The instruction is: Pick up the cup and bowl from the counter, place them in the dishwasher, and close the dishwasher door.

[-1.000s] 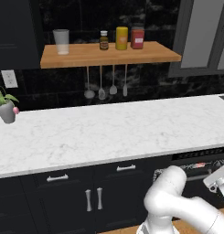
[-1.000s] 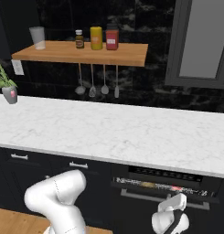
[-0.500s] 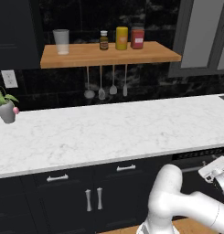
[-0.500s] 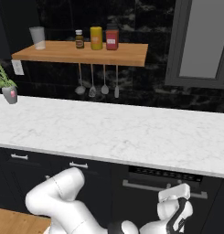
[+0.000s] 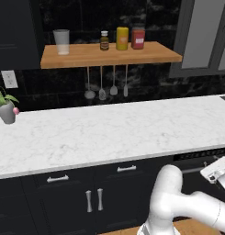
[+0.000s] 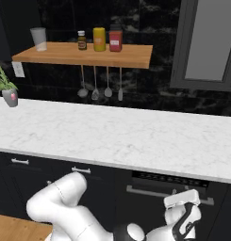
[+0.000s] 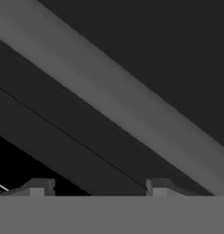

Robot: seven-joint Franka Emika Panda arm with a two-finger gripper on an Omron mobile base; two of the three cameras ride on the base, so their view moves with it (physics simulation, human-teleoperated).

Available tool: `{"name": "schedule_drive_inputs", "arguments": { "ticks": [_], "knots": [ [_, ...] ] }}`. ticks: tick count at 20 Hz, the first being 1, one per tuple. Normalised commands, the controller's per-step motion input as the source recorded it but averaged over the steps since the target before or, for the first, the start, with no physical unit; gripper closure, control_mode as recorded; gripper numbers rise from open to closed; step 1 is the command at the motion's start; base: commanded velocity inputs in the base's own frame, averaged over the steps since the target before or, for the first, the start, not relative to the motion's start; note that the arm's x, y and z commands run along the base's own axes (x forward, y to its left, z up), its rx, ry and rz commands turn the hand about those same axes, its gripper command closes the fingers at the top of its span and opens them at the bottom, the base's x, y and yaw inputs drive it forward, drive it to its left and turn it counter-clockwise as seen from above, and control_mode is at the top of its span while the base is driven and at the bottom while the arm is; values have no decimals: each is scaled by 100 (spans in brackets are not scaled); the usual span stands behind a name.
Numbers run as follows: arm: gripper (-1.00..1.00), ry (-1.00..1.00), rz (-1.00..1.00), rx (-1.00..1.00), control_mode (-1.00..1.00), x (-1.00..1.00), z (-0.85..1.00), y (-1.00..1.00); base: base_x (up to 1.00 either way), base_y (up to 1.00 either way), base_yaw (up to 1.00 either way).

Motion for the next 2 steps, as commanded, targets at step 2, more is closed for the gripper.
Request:
{"name": "schedule_drive_inputs", "arguments": {
  "ticks": [2],
  "knots": [
    [-100, -7, 5, 4, -100, 0, -51, 5, 0, 0, 0]
  ]
}}
